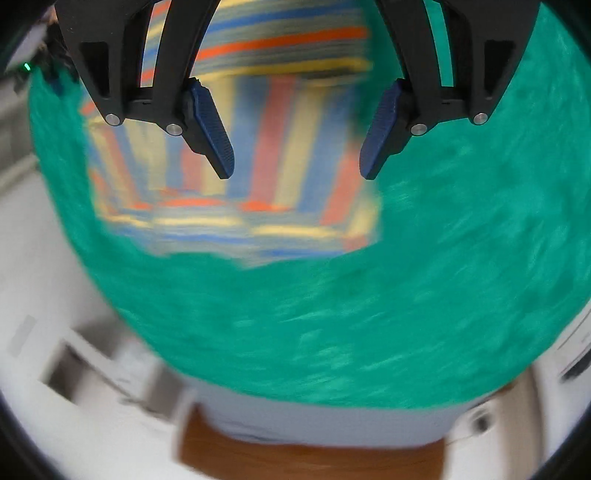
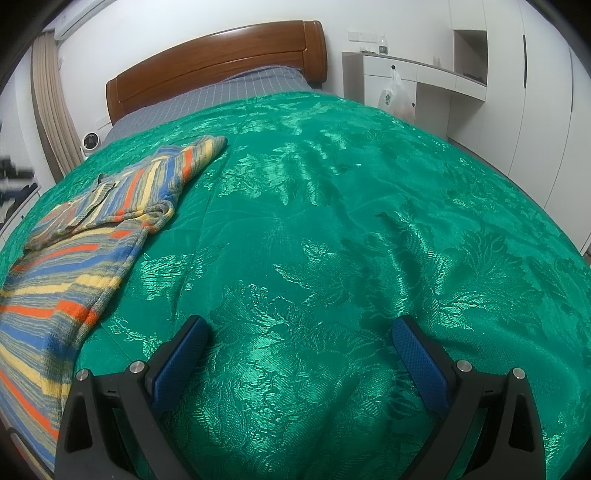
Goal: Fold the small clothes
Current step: 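Grasp the other sleeve with the left gripper and fold it across the body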
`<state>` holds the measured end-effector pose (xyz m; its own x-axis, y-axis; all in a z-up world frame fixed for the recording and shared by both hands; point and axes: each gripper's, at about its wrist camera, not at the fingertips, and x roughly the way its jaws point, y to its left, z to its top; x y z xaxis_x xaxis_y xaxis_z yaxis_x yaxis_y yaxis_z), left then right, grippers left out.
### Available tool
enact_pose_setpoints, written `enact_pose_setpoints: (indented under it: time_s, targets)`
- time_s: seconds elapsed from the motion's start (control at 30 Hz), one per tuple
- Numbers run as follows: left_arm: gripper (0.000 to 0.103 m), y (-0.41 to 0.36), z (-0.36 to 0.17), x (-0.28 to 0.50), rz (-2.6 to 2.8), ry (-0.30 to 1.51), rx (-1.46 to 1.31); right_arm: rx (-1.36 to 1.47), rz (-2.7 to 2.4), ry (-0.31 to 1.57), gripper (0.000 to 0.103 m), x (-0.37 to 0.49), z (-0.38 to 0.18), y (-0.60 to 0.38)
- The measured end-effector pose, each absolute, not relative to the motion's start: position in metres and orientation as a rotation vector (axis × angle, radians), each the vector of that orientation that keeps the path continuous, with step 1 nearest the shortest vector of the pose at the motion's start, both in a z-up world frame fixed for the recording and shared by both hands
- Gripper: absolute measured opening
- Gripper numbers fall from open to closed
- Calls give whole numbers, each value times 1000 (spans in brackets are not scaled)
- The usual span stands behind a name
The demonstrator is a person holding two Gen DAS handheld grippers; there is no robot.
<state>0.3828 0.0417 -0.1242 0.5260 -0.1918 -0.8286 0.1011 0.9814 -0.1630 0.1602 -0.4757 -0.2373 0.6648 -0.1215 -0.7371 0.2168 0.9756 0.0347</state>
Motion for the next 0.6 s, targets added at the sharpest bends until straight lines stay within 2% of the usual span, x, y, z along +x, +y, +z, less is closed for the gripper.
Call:
enact_pose_setpoints:
  time_s: [0.1, 0.13, 0.17, 0.3, 0.33, 0.37, 0.4, 0.43, 0.47, 0.53, 0.6]
  targets:
    - [72, 55, -165, 378, -177, 1093, -101, 122, -192, 821, 99, 160, -238, -475]
    - [44, 52, -179, 374, -195, 1115, -75, 121, -192, 821, 99, 160, -238, -476]
    - [8, 48, -193, 368, -212, 1138, -37, 122, -192, 822, 99, 160, -238, -475]
    - [5, 69, -201, 354, -173, 1077, -72, 118, -194, 825, 99, 160, -238, -475]
    - [7, 70, -201, 353, -167, 1070, -77, 117, -195, 825, 99, 160, -238, -475]
    - [16, 68, -200, 350, -157, 1068, -56, 116, -195, 825, 99, 160, -238, -475]
    - [21, 64, -199, 346, -145, 1067, -33, 115, -195, 826, 100, 160, -239, -475]
    - [40, 61, -198, 340, -127, 1063, -10, 114, -195, 827, 100, 160, -239, -475]
    - [64, 62, -193, 333, -104, 1051, 4, 113, -195, 826, 100, 160, -239, -475]
    - [87, 70, -181, 316, -81, 999, -7, 115, -194, 825, 100, 160, -239, -475]
    - [94, 85, -173, 293, -64, 942, -17, 116, -194, 824, 100, 160, -239, -475]
